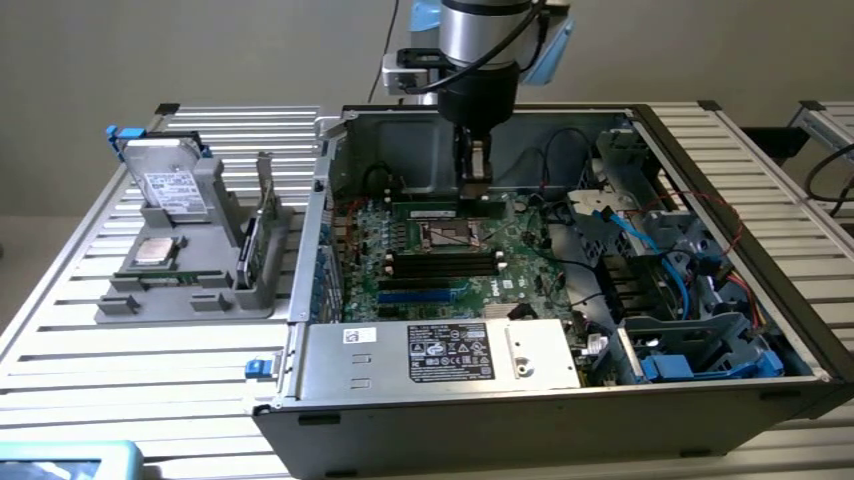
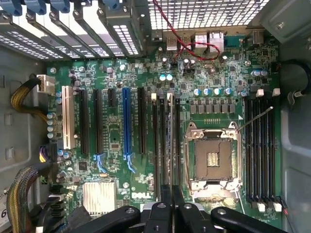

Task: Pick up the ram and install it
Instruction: 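Insert the ram into the slot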

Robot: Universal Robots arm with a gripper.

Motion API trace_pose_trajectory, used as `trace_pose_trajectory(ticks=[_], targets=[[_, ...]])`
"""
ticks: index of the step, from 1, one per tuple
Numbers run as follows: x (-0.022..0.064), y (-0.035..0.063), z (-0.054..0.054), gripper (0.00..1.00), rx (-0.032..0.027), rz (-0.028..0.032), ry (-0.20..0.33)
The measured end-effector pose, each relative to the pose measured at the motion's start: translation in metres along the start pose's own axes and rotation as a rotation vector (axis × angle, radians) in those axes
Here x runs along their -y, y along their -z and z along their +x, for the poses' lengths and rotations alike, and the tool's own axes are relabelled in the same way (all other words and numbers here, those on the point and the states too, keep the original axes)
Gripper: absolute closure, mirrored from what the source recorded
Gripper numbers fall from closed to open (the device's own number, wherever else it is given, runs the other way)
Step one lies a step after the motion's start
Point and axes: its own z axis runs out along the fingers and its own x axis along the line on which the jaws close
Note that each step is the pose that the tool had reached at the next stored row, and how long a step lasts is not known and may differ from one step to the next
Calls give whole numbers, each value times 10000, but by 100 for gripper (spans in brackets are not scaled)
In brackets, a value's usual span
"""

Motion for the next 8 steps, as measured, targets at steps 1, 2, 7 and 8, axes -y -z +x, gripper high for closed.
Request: trace_pose_trajectory(ticks=[1,2,7,8], targets=[[0,-20,-4,87,1,0,0],[0,-38,-7,87,1,1,0],[-7,-126,-34,87,-3,0,-1],[-8,-144,-40,87,-2,1,-1]])
